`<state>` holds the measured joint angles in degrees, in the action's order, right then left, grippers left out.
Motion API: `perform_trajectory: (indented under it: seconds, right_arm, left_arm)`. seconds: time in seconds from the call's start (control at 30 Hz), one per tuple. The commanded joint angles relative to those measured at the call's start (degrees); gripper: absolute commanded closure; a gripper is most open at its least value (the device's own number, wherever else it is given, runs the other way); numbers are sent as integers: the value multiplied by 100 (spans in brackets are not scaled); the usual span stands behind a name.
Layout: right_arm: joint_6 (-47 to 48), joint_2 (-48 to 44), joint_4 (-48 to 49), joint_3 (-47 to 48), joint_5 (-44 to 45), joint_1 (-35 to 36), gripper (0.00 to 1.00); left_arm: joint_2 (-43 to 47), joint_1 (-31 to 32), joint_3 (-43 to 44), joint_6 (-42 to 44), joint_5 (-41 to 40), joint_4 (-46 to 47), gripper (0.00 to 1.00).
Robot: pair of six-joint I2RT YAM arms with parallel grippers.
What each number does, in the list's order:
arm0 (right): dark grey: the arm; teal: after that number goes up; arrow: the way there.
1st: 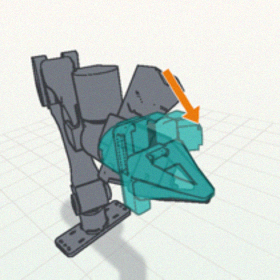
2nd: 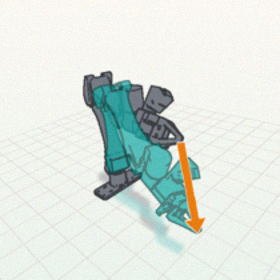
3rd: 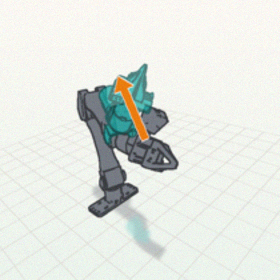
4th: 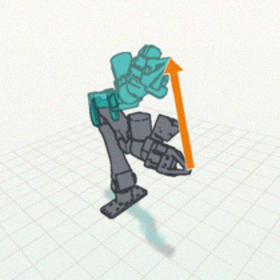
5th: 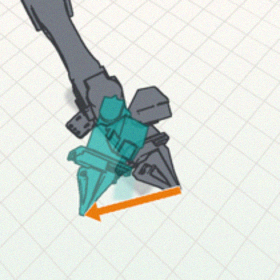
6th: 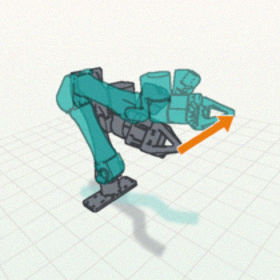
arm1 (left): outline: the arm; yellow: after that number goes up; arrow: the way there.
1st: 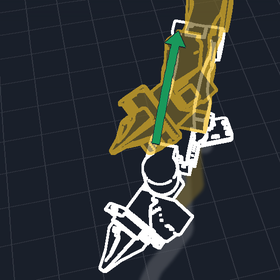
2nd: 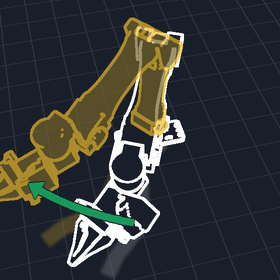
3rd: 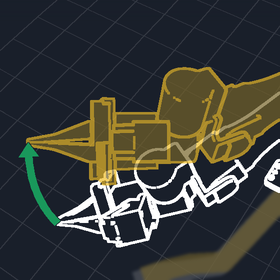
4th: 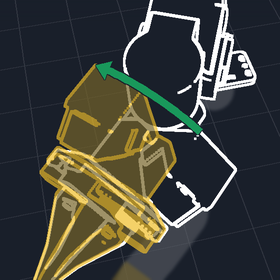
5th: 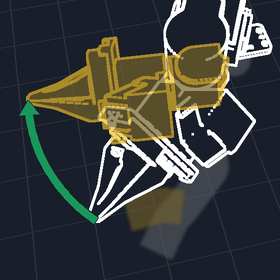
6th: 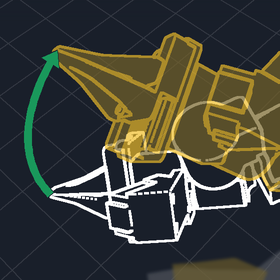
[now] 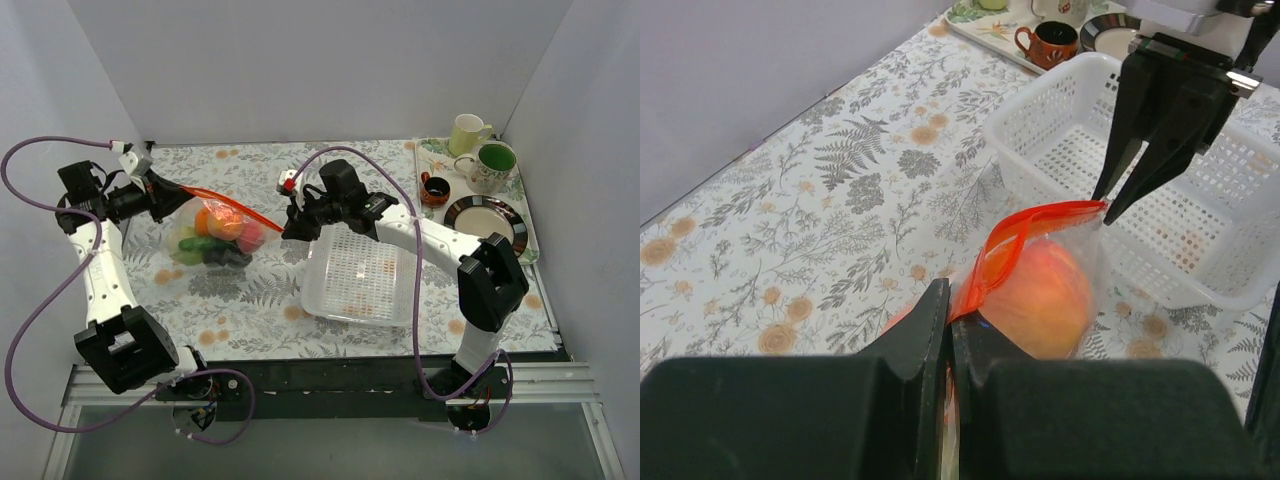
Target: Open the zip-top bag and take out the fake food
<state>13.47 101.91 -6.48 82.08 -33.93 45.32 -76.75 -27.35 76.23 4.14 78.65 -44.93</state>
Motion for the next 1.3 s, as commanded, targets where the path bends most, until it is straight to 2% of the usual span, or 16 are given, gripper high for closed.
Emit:
perform_trajectory:
  seconds: [0.0, 0.1, 0.13, 0.23, 0.27, 0.3, 0.4, 0.47, 0.57, 0.73, 0.83, 1.0, 1.03, 1.13, 1.17, 1.27]
  right_arm:
    - [-406, 250, -161, 430, 510, -67, 61]
    - [-652, 374, -161, 773, 966, -41, 52]
    - [-697, 339, -117, 800, 1037, -6, 50]
    - [-838, 68, 119, 652, 1485, 196, 47]
    - [-873, -12, 182, 581, 1617, 310, 48]
    - [-916, -83, 252, 511, 1644, 372, 47]
    - [-1250, -355, 568, 177, 1645, 574, 48]
    - [-1522, -583, 900, -218, 1731, 758, 48]
    - [-1777, -769, 1227, -736, 1811, 934, 49]
    - [-1953, -742, 1369, -825, 2039, 1005, 51]
    - [-1945, -813, 1500, -852, 2110, 1005, 51]
    - [-1831, -646, 1369, -668, 2093, 1005, 54]
    - [-1840, -620, 1369, -650, 2066, 1005, 54]
    - [-1901, -558, 1439, -650, 2040, 1005, 54]
    - [-1901, -541, 1483, -632, 2057, 1005, 54]
    - [-1928, -461, 1562, -536, 2154, 1005, 54]
  left_arm:
    - [564, -51, -599, 201, 580, 195, 98]
    - [863, 98, -1144, 753, 485, -217, 96]
    - [916, 133, -1267, 1346, 458, -436, 95]
    - [908, 195, -1444, 2701, 283, -1980, 89]
    - [873, 230, -1453, 3620, 239, -2864, 87]
    - [716, 248, -1461, 3994, 186, -3273, 85]
    - [600, 327, -1558, 3647, -7, -3453, 78]
    - [582, 336, -1628, 3629, -96, -3453, 66]
    - [652, 336, -1672, 3699, -113, -3444, 57]
    - [696, 362, -1567, 3121, 1, -3453, 36]
    - [758, 406, -1453, 2621, 27, -3453, 19]
    - [741, 406, -656, 1846, 308, -3427, 2]
    - [706, 406, -522, 1679, 326, -3270, 2]
    - [478, 389, 224, 136, 65, -2333, 2]
    - [416, 371, 383, -757, -111, -1980, 2]
    - [310, 275, 341, -1827, -1288, -406, 2]
